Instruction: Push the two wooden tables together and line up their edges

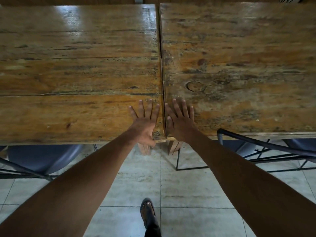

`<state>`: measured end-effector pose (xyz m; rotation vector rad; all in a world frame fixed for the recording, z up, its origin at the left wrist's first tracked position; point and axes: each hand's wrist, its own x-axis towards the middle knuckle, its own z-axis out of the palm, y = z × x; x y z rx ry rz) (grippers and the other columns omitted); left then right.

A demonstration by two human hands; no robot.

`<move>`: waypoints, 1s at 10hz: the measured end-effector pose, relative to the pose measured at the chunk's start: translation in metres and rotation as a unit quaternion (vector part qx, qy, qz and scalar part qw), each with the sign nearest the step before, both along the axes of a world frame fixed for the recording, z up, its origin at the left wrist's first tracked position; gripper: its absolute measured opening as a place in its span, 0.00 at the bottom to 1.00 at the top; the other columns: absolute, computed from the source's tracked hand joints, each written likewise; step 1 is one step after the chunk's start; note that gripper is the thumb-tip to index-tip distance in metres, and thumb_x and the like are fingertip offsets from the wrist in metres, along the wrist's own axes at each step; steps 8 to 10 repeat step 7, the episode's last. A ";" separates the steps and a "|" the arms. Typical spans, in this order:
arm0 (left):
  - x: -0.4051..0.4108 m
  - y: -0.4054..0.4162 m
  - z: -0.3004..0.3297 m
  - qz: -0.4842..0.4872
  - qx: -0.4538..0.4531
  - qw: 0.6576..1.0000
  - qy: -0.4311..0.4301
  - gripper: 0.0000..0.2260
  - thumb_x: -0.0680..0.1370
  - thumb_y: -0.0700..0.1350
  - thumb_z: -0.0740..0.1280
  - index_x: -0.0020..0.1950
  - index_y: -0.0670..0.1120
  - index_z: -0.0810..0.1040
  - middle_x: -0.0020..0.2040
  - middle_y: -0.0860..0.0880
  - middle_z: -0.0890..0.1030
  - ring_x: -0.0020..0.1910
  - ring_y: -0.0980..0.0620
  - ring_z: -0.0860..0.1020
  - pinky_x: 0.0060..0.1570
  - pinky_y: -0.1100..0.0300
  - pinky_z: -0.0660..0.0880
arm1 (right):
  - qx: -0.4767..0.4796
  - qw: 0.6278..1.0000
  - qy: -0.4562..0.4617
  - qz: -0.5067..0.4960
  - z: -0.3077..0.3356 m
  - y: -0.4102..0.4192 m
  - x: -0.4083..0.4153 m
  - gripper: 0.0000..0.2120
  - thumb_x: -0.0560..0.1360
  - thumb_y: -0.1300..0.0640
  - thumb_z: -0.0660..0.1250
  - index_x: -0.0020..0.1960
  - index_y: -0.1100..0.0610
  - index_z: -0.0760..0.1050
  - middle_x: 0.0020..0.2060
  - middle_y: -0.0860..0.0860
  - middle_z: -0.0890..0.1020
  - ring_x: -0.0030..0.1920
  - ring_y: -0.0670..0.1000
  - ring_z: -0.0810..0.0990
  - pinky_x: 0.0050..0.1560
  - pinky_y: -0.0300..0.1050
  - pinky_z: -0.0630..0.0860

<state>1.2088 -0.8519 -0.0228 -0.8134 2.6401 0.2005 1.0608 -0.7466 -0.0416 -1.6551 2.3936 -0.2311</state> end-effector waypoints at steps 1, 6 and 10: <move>-0.002 -0.003 0.000 0.000 0.000 1.000 0.003 0.71 0.58 0.61 0.82 0.77 0.43 0.29 0.76 0.36 0.26 0.71 0.26 0.25 0.63 0.21 0.32 | 0.008 1.000 -0.004 0.005 0.000 -0.001 -0.001 0.27 0.84 0.49 0.45 0.82 0.47 0.45 0.82 0.53 0.43 0.80 0.62 0.37 0.76 0.65 0.36; -0.013 -0.003 0.031 -0.019 0.030 0.995 -0.090 0.73 0.56 0.67 0.80 0.77 0.43 0.28 0.76 0.35 0.27 0.73 0.25 0.31 0.66 0.21 0.37 | 0.204 0.979 -0.001 0.004 0.051 -0.016 0.008 0.31 0.84 0.47 0.50 0.81 0.49 0.40 0.81 0.54 0.39 0.80 0.62 0.38 0.77 0.65 0.46; -0.013 0.000 0.060 -0.033 0.012 0.999 -0.041 0.62 0.64 0.66 0.76 0.81 0.45 0.39 0.82 0.38 0.42 0.78 0.29 0.45 0.70 0.24 0.44 | 0.223 0.973 0.061 0.020 0.082 -0.018 0.021 0.34 0.82 0.44 0.53 0.82 0.50 0.41 0.82 0.54 0.45 0.80 0.63 0.46 0.76 0.65 0.52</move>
